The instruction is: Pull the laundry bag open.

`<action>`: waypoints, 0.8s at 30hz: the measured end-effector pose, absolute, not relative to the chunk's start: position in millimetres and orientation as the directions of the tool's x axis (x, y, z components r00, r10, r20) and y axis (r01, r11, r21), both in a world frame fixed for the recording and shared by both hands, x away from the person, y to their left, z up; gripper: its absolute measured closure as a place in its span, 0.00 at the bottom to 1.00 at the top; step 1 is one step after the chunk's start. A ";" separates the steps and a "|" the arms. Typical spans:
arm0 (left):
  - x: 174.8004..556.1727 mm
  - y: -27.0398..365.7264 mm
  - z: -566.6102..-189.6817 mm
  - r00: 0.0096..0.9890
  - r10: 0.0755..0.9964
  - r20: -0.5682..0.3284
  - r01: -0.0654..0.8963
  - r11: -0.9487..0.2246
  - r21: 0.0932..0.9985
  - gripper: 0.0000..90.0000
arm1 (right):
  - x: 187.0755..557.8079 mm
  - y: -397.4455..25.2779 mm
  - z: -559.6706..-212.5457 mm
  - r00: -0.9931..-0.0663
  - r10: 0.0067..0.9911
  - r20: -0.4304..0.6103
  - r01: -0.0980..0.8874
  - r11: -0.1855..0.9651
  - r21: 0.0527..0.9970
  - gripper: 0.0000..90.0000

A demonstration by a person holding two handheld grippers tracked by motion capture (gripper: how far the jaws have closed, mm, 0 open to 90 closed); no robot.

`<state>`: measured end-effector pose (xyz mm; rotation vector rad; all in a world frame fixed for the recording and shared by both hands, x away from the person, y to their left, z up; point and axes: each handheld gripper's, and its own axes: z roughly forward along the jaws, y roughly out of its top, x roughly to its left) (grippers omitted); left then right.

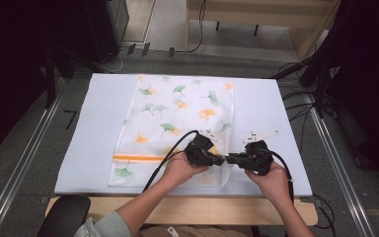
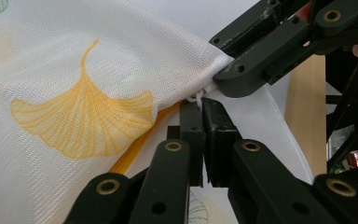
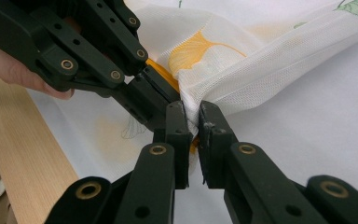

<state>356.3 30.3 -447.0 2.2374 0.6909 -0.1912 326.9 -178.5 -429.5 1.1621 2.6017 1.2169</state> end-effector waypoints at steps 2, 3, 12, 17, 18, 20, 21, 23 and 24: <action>356.8 30.5 -447.1 0.841 0.417 -0.345 0.536 -0.556 0.635 1.00 | 326.9 -178.4 -429.5 -0.718 0.646 0.258 0.613 0.411 0.675 0.95; 355.9 30.4 -446.5 0.840 0.423 -0.339 0.537 -0.559 0.633 1.00 | 326.7 -178.1 -429.6 -0.718 0.647 0.257 0.613 0.413 0.674 0.95; 355.5 34.5 -444.2 0.838 0.433 -0.332 0.539 -0.562 0.628 1.00 | 326.1 -178.4 -428.6 -0.727 0.641 0.246 0.601 0.421 0.679 0.95; 355.8 34.5 -444.7 0.834 0.440 -0.334 0.546 -0.565 0.619 1.00 | 325.4 -177.4 -428.1 -0.727 0.644 0.237 0.600 0.428 0.676 0.95; 356.2 34.8 -444.8 0.834 0.442 -0.332 0.546 -0.569 0.615 1.00 | 325.4 -177.4 -428.0 -0.727 0.645 0.237 0.600 0.428 0.675 0.95; 357.1 35.7 -445.1 0.831 0.441 -0.339 0.551 -0.564 0.615 1.00 | 325.3 -177.9 -427.5 -0.728 0.643 0.237 0.598 0.428 0.677 0.95; 357.6 36.1 -445.2 0.831 0.440 -0.341 0.551 -0.564 0.615 1.00 | 325.2 -178.2 -427.1 -0.727 0.643 0.238 0.600 0.427 0.677 0.95; 358.2 36.8 -444.9 0.832 0.446 -0.331 0.549 -0.572 0.609 1.00 | 325.0 -178.2 -426.9 -0.728 0.643 0.238 0.599 0.427 0.677 0.95; 359.4 38.2 -446.3 0.821 0.460 -0.338 0.564 -0.565 0.603 1.00 | 324.9 -178.6 -426.7 -0.726 0.645 0.238 0.599 0.424 0.679 0.95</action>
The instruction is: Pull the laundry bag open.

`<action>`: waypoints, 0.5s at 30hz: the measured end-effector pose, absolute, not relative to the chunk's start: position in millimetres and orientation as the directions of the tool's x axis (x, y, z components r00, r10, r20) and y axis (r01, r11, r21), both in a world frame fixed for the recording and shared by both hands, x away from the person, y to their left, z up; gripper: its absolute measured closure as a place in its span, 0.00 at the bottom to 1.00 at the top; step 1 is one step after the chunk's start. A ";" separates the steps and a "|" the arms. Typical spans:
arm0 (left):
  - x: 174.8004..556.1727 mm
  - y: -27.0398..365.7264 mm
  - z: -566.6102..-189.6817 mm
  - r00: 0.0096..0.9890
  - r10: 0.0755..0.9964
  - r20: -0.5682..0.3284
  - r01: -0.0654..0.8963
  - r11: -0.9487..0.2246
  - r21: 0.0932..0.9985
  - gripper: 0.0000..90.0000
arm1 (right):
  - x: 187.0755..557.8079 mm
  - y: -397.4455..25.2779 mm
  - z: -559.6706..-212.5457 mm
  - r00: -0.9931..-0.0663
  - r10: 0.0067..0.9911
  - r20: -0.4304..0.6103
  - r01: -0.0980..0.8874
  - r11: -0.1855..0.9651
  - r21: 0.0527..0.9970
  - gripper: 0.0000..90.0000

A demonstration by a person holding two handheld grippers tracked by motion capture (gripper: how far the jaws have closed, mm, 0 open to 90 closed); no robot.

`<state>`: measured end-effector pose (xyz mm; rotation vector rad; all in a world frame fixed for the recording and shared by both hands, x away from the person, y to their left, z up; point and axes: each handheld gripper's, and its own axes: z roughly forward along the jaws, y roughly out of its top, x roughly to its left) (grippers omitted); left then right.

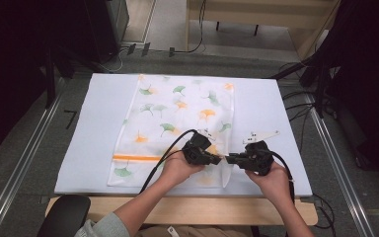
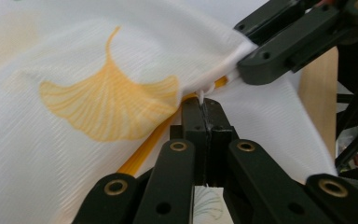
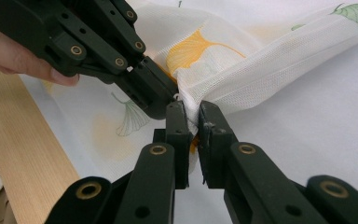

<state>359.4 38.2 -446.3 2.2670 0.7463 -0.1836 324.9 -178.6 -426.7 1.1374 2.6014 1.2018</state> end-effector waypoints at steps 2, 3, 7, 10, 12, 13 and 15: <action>360.6 39.7 -447.1 0.819 0.461 -0.342 0.568 -0.563 0.601 1.00 | 325.0 -179.9 -426.9 -0.724 0.647 0.240 0.601 0.421 0.679 0.95; 361.7 41.1 -447.5 0.818 0.464 -0.340 0.569 -0.567 0.596 1.00 | 325.0 -179.9 -426.9 -0.724 0.647 0.240 0.601 0.421 0.679 0.95; 365.5 51.9 -450.4 0.805 0.487 -0.339 0.586 -0.561 0.585 1.00 | 325.5 -182.5 -426.4 -0.721 0.649 0.243 0.603 0.415 0.681 0.95; 366.9 58.8 -452.6 0.798 0.501 -0.335 0.594 -0.562 0.575 1.00 | 325.5 -181.9 -426.7 -0.724 0.647 0.240 0.601 0.421 0.679 0.95; 366.5 60.4 -452.5 0.803 0.497 -0.330 0.588 -0.568 0.575 1.00 | 325.4 -181.1 -426.8 -0.722 0.648 0.241 0.603 0.420 0.678 0.95; 366.5 60.4 -452.5 0.803 0.497 -0.330 0.588 -0.568 0.575 1.00 | 325.4 -181.1 -426.8 -0.722 0.648 0.241 0.603 0.420 0.678 0.95; 366.4 60.4 -452.2 0.799 0.497 -0.337 0.593 -0.560 0.579 1.00 | 325.5 -181.6 -426.5 -0.722 0.648 0.242 0.603 0.419 0.679 0.95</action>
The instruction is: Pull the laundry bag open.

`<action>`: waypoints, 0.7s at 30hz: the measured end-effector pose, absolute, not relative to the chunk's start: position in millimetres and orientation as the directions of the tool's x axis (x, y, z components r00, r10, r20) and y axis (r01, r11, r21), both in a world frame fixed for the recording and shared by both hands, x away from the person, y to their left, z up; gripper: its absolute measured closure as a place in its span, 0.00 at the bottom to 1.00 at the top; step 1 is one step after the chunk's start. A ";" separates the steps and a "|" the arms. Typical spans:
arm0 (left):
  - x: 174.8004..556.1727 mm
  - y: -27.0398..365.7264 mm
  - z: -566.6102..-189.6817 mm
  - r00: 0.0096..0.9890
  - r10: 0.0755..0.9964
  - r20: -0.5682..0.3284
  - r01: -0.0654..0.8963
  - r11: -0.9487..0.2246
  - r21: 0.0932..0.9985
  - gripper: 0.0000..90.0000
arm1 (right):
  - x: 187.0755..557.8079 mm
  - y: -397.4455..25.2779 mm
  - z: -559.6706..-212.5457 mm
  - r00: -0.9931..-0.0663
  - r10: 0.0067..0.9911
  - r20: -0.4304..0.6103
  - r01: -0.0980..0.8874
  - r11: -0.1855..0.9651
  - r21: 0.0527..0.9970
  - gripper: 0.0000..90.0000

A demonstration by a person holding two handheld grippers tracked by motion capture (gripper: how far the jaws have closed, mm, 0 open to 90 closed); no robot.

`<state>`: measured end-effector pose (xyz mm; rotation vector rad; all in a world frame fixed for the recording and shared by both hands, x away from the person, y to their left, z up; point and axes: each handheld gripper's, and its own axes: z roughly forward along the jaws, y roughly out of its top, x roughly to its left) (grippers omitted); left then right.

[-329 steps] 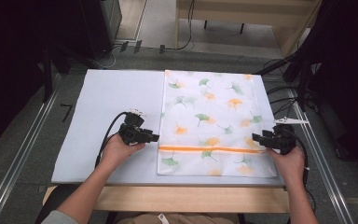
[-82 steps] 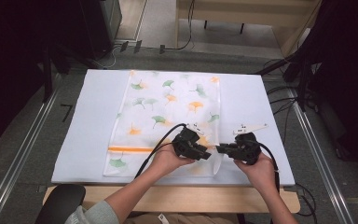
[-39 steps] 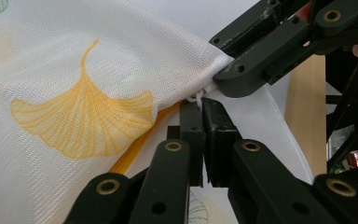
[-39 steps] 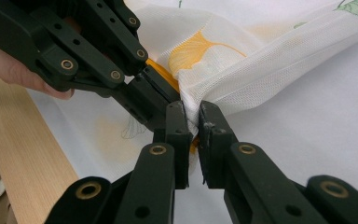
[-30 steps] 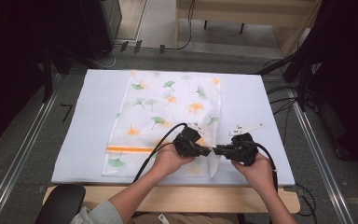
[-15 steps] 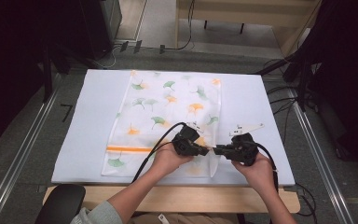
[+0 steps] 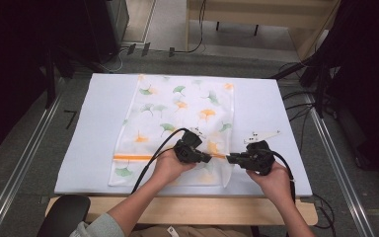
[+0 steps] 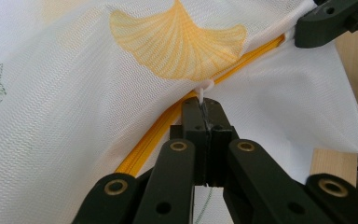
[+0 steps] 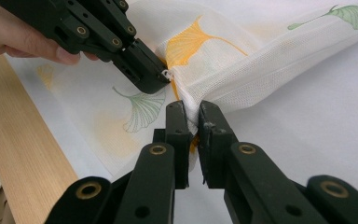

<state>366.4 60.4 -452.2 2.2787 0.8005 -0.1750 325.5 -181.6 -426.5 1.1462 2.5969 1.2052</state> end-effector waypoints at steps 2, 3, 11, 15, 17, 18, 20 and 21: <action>366.4 60.4 -452.1 0.799 0.497 -0.337 0.593 -0.562 0.576 1.00 | 325.7 -182.3 -426.5 -0.722 0.649 0.241 0.602 0.419 0.680 0.95; 366.4 60.4 -452.2 0.802 0.495 -0.335 0.590 -0.566 0.577 1.00 | 325.7 -182.3 -426.5 -0.722 0.649 0.241 0.602 0.419 0.680 0.95; 365.9 59.8 -451.9 0.800 0.493 -0.343 0.594 -0.565 0.572 1.00 | 325.9 -182.5 -427.0 -0.722 0.649 0.241 0.603 0.418 0.679 0.95; 366.1 59.7 -451.8 0.797 0.496 -0.345 0.598 -0.564 0.570 1.00 | 325.8 -182.4 -426.8 -0.721 0.649 0.242 0.604 0.418 0.679 0.95; 366.1 59.4 -452.0 0.789 0.501 -0.355 0.607 -0.552 0.571 1.00 | 325.7 -182.4 -426.8 -0.721 0.649 0.242 0.604 0.418 0.679 0.95; 366.4 59.5 -451.9 0.789 0.502 -0.354 0.608 -0.552 0.571 1.00 | 325.6 -182.5 -426.8 -0.720 0.650 0.242 0.604 0.417 0.679 0.95; 366.4 59.4 -451.5 0.788 0.505 -0.353 0.609 -0.551 0.571 1.00 | 325.3 -182.6 -426.7 -0.720 0.651 0.242 0.605 0.416 0.679 0.95; 366.4 59.4 -451.6 0.788 0.505 -0.352 0.609 -0.552 0.570 1.00 | 325.2 -182.6 -426.7 -0.720 0.651 0.241 0.604 0.416 0.680 0.95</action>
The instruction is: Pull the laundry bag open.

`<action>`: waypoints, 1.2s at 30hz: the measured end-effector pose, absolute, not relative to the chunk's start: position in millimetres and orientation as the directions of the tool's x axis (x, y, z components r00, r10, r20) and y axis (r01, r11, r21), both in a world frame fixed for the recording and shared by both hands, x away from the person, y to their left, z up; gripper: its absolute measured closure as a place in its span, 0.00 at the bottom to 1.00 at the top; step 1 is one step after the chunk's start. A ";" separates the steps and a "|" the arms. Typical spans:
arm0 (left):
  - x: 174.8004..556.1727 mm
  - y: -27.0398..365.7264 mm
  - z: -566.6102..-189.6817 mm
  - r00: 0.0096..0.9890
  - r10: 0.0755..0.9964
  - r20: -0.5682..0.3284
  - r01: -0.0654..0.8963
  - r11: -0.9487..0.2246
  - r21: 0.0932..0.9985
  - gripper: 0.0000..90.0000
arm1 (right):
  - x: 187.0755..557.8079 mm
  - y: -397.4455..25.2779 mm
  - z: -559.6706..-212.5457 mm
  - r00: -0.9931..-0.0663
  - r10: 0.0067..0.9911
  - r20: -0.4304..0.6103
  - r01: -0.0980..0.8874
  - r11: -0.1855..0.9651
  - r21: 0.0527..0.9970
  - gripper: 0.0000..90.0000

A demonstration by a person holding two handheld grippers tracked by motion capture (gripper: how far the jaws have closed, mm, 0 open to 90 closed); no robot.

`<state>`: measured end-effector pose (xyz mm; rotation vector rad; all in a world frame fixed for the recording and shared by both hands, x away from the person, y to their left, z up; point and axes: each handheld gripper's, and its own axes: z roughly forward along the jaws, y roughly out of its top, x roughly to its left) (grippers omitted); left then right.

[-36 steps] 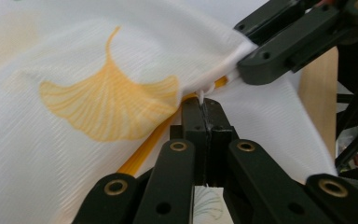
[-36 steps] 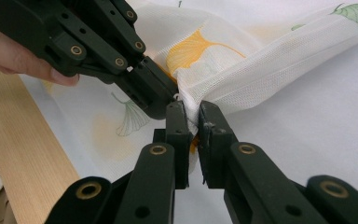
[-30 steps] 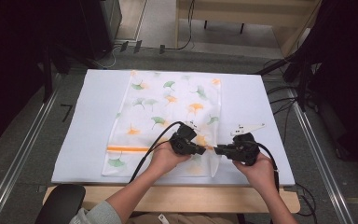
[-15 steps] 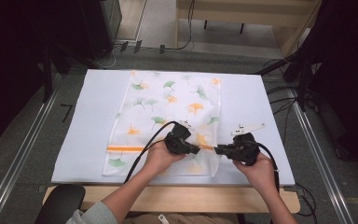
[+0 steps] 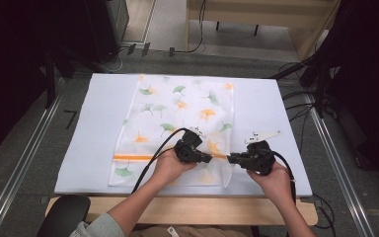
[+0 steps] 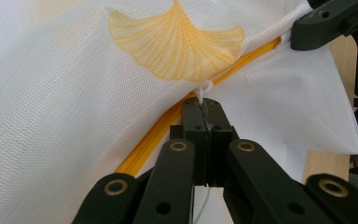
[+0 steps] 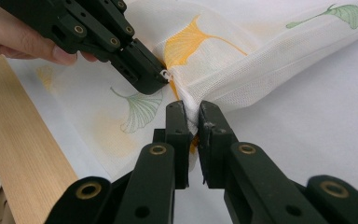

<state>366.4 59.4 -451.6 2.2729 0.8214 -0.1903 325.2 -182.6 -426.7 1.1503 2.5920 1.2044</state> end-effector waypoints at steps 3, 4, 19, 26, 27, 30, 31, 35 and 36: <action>366.9 59.6 -452.4 0.791 0.501 -0.351 0.606 -0.561 0.564 1.00 | 324.9 -182.0 -426.6 -0.721 0.650 0.241 0.605 0.420 0.677 0.95; 366.9 59.6 -452.4 0.791 0.501 -0.351 0.606 -0.561 0.564 1.00 | 324.9 -182.0 -426.6 -0.721 0.650 0.241 0.605 0.420 0.677 0.95; 371.4 69.4 -453.3 0.783 0.519 -0.342 0.615 -0.567 0.548 1.00 | 324.4 -181.5 -426.3 -0.724 0.648 0.237 0.602 0.424 0.677 0.95; 376.7 94.7 -451.4 0.753 0.542 -0.373 0.652 -0.543 0.529 1.00 | 324.4 -186.2 -425.1 -0.714 0.655 0.246 0.608 0.406 0.682 0.95; 374.3 97.0 -449.7 0.756 0.536 -0.376 0.649 -0.539 0.536 1.00 | 324.5 -185.8 -424.8 -0.714 0.656 0.244 0.607 0.407 0.682 0.95; 372.6 97.7 -449.7 0.759 0.528 -0.381 0.647 -0.540 0.539 1.00 | 324.8 -186.6 -424.8 -0.711 0.659 0.246 0.610 0.404 0.681 0.95; 371.8 97.2 -449.9 0.757 0.527 -0.386 0.649 -0.534 0.543 1.00 | 324.8 -186.6 -424.8 -0.711 0.659 0.246 0.610 0.404 0.681 0.95; 372.3 96.0 -450.1 0.762 0.524 -0.382 0.643 -0.534 0.549 1.00 | 326.2 -189.4 -425.2 -0.701 0.666 0.255 0.620 0.394 0.678 0.95; 372.1 96.7 -448.8 0.764 0.525 -0.375 0.639 -0.540 0.547 1.00 | 326.2 -189.2 -425.3 -0.701 0.666 0.255 0.621 0.395 0.677 0.95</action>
